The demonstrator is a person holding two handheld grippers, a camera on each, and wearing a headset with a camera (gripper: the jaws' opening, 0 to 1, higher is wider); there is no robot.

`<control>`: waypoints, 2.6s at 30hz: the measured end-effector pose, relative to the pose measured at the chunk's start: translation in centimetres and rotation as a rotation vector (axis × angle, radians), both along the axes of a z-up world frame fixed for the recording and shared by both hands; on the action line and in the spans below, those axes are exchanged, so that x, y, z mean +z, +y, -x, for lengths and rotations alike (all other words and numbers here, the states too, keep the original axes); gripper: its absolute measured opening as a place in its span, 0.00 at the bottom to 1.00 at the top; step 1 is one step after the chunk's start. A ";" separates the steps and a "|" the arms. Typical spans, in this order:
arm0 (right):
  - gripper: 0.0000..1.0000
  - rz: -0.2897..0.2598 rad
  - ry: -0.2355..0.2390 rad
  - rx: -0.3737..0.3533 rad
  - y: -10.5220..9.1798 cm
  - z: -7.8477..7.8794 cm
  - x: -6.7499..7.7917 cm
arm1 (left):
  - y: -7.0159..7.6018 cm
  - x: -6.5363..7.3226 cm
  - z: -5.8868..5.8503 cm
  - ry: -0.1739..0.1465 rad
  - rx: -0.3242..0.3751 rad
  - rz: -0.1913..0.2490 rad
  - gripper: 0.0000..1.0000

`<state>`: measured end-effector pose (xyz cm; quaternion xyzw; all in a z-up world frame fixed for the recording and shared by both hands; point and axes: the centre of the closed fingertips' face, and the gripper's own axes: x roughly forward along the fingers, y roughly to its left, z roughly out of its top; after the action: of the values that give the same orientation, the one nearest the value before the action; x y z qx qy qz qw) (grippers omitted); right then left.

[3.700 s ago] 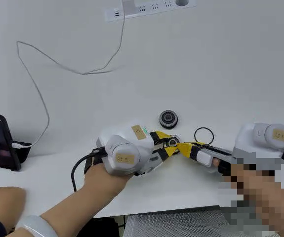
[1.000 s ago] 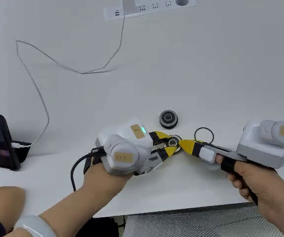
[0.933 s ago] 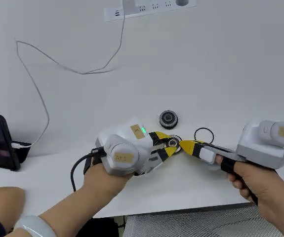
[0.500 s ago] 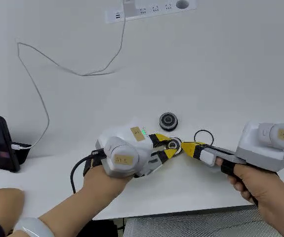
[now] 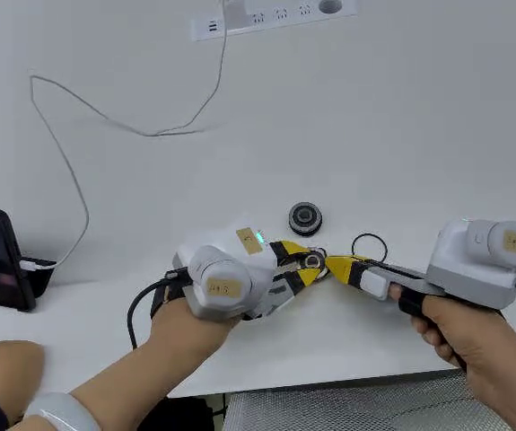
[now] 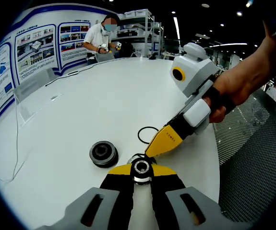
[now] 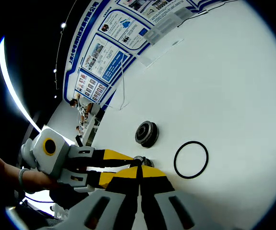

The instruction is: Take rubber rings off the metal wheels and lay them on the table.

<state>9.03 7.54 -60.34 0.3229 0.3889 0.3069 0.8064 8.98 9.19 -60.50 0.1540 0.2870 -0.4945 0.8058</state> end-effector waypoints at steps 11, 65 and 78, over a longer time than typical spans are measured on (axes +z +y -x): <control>0.01 -0.015 0.001 0.011 0.6 0.3 0.6 | 0.0 0.0 0.0 0.001 0.001 -0.001 0.13; 0.02 -0.069 -0.011 0.004 1.3 -0.1 2.3 | 2.2 1.5 0.6 -0.057 0.037 0.055 0.30; 0.02 -0.103 -0.013 -0.007 1.3 0.2 3.3 | 2.7 1.6 0.7 -0.058 0.057 0.068 0.38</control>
<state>8.85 8.83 -57.02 0.3632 0.3662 0.3259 0.7923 8.29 11.93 -58.90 0.1324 0.2509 -0.4762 0.8323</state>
